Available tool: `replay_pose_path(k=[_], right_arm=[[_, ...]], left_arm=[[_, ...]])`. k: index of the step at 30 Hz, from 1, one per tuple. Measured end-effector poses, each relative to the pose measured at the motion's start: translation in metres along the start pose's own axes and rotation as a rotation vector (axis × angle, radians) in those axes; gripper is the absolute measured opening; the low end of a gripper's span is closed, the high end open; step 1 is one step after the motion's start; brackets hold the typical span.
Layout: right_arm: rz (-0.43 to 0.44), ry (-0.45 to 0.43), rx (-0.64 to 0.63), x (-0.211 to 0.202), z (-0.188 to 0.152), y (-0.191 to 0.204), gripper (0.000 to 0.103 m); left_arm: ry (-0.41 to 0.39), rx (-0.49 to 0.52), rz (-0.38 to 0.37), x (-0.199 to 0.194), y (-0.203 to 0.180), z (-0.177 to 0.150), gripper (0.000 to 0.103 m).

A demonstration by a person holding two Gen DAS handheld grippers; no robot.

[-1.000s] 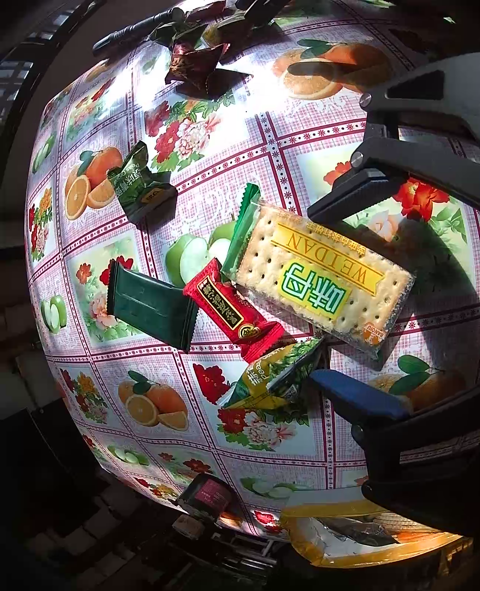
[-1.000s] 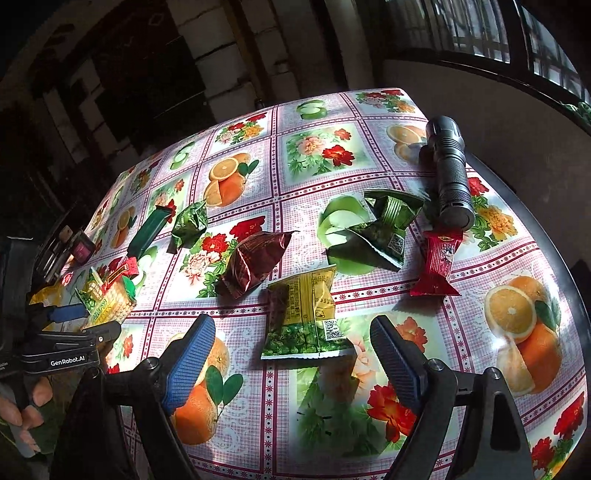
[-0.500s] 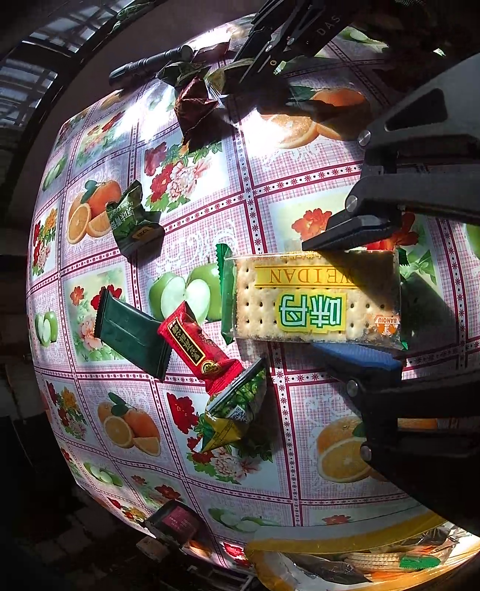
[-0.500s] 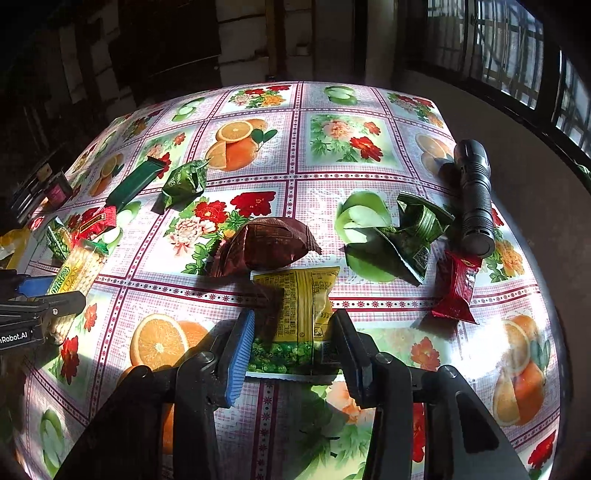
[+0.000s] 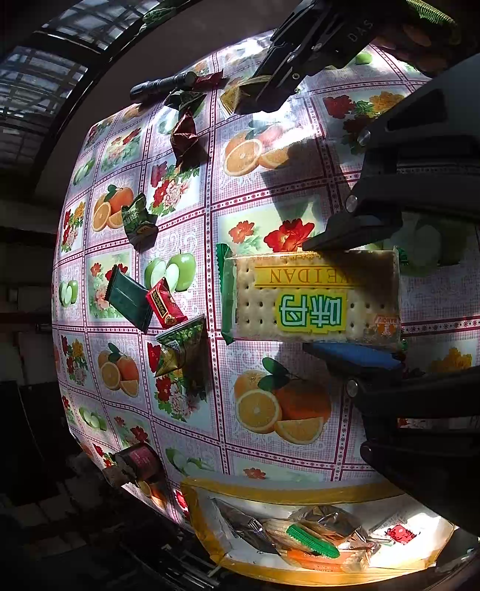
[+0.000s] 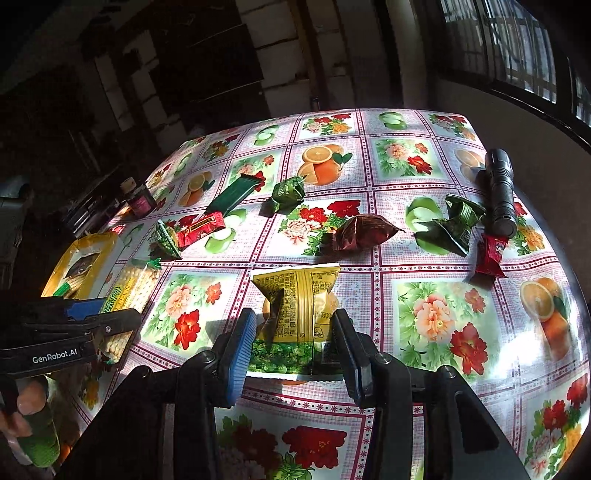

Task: Organize snacks
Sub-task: 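Carry both packs over the yellow tray and open both tools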

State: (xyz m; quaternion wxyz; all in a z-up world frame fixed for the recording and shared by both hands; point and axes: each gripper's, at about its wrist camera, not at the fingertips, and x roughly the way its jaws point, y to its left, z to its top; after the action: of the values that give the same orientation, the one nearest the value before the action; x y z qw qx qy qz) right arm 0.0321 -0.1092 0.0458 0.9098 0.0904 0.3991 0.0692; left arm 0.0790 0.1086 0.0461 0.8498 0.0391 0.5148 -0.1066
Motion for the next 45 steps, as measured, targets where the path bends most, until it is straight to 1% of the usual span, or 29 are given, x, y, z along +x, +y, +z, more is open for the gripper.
replay_pose_path(k=[6,9,18,25,33,45], right_arm=[[0.063,-0.002,-0.025,-0.012,-0.009,0.025,0.046],[0.094,-0.003,-0.036,-0.017,-0.013,0.038,0.046],[0.192,0.021,-0.064,-0.020,-0.022,0.074,0.046],[0.227,0.044,-0.111,-0.017,-0.027,0.103,0.046],[0.265,0.068,-0.146,-0.014,-0.031,0.126,0.046],[0.325,0.098,-0.211,-0.006,-0.033,0.169,0.046]], left_arm=[[-0.018,-0.044,0.023,-0.019,0.016,-0.019,0.045],[-0.034,-0.060,0.053,-0.029,0.024,-0.027,0.045],[-0.065,-0.124,0.110,-0.053,0.056,-0.048,0.045],[-0.073,-0.173,0.141,-0.063,0.081,-0.059,0.045],[-0.089,-0.210,0.167,-0.074,0.101,-0.067,0.045],[-0.086,-0.283,0.199,-0.077,0.136,-0.076,0.045]])
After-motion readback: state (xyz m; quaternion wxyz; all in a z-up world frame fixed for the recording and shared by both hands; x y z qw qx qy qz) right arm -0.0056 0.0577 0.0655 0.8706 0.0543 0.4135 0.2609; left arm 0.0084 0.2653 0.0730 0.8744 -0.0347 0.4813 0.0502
